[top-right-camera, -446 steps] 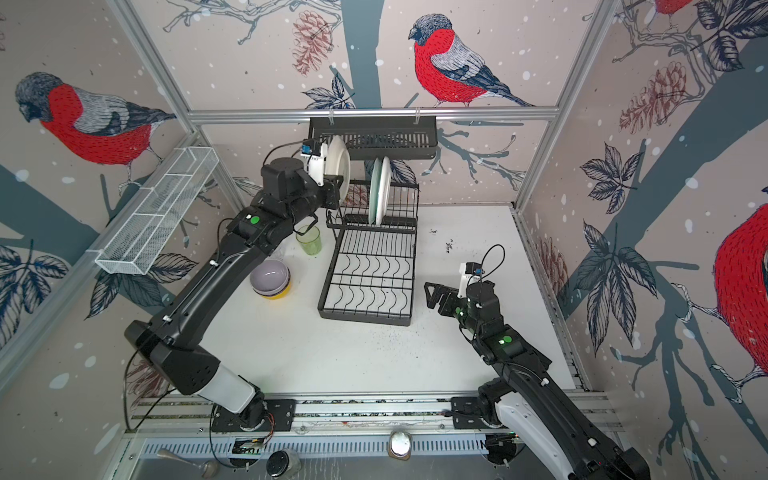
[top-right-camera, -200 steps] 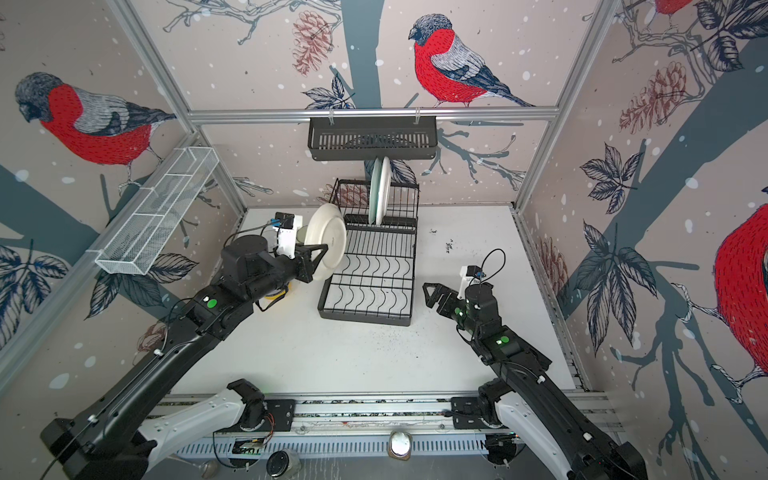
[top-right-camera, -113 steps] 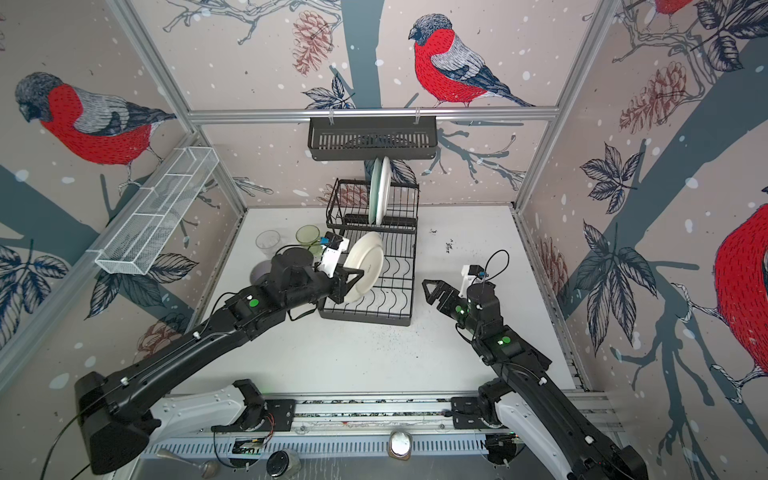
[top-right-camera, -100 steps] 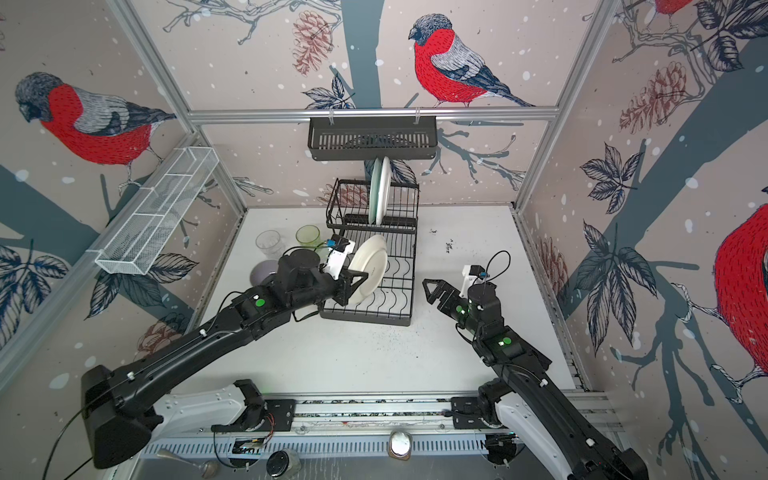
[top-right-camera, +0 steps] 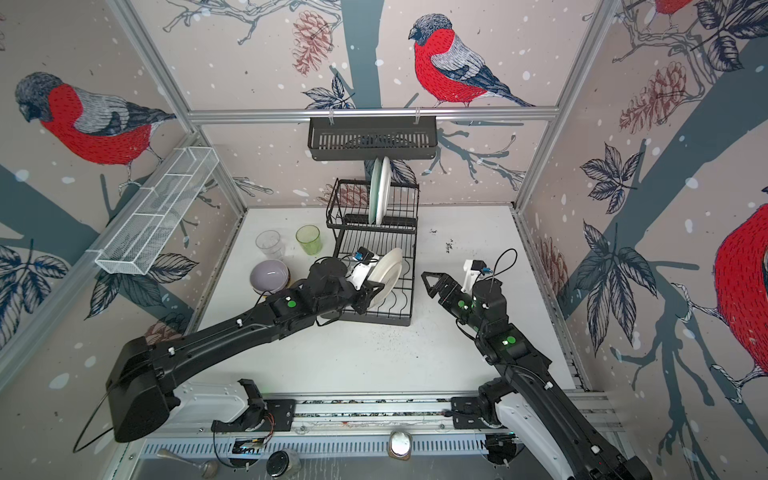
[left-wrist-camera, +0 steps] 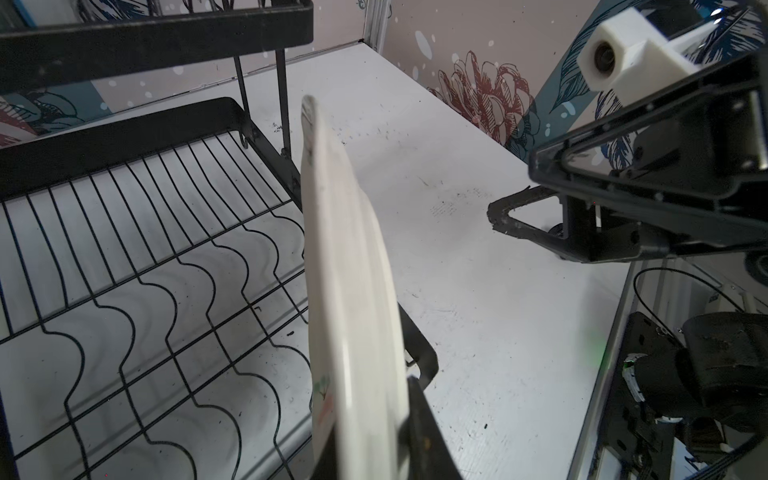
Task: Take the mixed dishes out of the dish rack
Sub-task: 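Carry the white plate toward the right gripper while the right gripper reaches in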
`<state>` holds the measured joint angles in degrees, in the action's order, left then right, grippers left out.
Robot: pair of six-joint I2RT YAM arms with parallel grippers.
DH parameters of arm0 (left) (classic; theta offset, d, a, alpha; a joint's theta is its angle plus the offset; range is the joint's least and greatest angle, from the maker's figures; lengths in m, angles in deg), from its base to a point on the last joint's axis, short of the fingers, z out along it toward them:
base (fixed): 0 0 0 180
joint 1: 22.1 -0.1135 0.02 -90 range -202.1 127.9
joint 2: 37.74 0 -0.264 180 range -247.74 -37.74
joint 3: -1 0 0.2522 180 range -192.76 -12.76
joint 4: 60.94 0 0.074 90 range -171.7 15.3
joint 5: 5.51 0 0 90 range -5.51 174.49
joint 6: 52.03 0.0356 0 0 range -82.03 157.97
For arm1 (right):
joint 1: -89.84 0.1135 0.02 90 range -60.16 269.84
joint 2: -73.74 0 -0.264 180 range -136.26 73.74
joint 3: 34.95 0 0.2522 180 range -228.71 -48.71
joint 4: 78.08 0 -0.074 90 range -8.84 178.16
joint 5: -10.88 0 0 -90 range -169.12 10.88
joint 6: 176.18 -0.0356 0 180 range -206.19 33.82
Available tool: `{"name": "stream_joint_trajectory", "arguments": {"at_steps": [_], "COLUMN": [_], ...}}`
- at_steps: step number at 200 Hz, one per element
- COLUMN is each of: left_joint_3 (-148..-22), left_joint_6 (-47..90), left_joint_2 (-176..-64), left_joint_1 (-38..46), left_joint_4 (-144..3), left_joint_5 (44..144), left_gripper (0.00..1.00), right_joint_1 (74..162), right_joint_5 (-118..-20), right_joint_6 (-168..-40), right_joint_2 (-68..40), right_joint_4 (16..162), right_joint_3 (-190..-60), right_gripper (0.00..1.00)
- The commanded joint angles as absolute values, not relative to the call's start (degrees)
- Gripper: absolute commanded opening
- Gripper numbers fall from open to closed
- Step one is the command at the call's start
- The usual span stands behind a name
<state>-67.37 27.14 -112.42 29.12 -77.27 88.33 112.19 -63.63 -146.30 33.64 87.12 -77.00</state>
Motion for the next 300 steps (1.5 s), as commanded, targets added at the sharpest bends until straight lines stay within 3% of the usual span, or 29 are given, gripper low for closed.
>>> {"name": "stream_joint_trajectory", "arguments": {"at_steps": [1,162,240,300], "left_joint_3": [-67.6,-77.8,-77.1,-76.2], "left_joint_6": [30.2,40.2,42.5,44.5], "left_joint_2": [-113.1,-122.0,-122.6,-122.9], "left_joint_1": [29.8,36.7,39.3,40.3], "left_joint_4": [-65.6,-70.4,-68.8,-67.8], "left_joint_5": [87.7,84.2,80.0,77.3], "left_gripper": [0.0,0.0,0.0,0.0], "right_joint_1": [112.2,112.1,111.8,111.8], "right_joint_5": [-63.1,-62.5,-61.2,-60.1], "right_joint_6": [-147.9,-151.5,-151.1,-149.4], "right_joint_2": [34.2,34.1,33.1,31.4], "right_joint_4": [86.2,85.1,83.6,80.2], "right_joint_3": [-78.2,-80.9,-82.0,-85.2], "right_gripper": [0.99,0.99,1.0,0.95]}}
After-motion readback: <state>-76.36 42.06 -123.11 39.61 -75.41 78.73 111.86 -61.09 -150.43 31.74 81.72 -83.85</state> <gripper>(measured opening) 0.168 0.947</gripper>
